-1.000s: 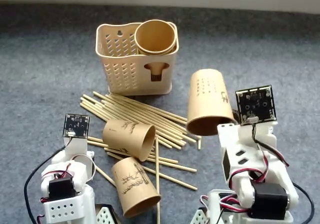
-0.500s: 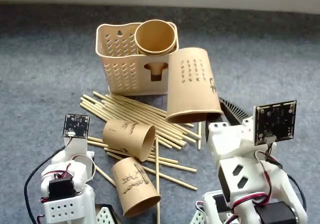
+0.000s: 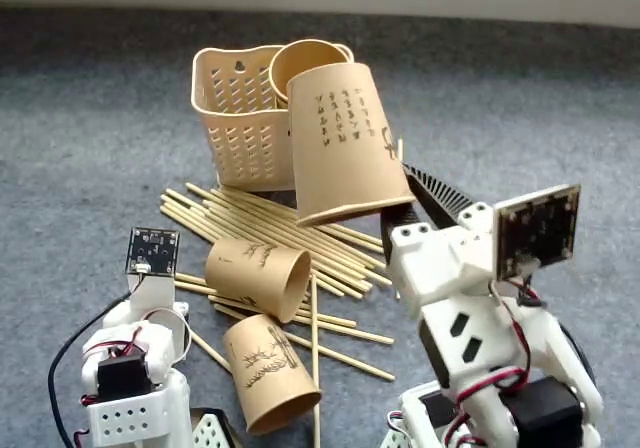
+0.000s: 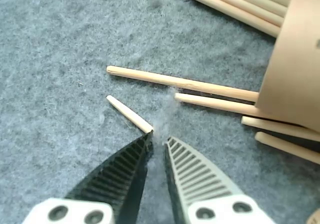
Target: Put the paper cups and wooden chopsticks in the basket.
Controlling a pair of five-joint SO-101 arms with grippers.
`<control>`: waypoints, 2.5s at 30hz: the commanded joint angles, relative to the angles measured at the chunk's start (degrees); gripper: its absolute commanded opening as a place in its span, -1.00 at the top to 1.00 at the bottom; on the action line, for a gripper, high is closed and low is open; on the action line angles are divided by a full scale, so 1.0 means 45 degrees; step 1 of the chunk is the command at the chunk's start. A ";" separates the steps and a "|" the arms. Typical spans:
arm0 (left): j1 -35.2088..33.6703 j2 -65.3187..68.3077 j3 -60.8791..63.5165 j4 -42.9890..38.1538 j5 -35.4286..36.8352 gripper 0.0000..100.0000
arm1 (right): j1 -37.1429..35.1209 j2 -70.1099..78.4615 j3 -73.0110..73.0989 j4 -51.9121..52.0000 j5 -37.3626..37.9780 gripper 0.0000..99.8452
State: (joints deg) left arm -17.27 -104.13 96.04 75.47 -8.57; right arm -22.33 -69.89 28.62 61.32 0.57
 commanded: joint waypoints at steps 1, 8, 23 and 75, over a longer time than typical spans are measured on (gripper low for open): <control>-0.0088 -0.0049 0.0244 0.0059 -0.0020 0.89 | -0.0147 0.1866 -0.1475 -0.0303 -0.0117 0.99; -0.0088 -0.0049 0.0244 0.0059 -0.0020 0.89 | -0.0147 0.5617 -0.4405 0.0713 -0.0059 0.99; -0.0088 -0.0049 0.0244 0.0059 -0.0020 0.89 | -0.0068 1.0442 -0.7551 0.1026 -0.0039 0.99; -0.0088 -0.0049 0.0244 0.0059 -0.0020 0.89 | -0.0088 1.0930 -0.8059 -0.1690 -0.2149 0.62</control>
State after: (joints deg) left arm -17.27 -104.13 96.04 75.47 -8.57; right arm -23.03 -20.48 -5.49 55.34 -8.48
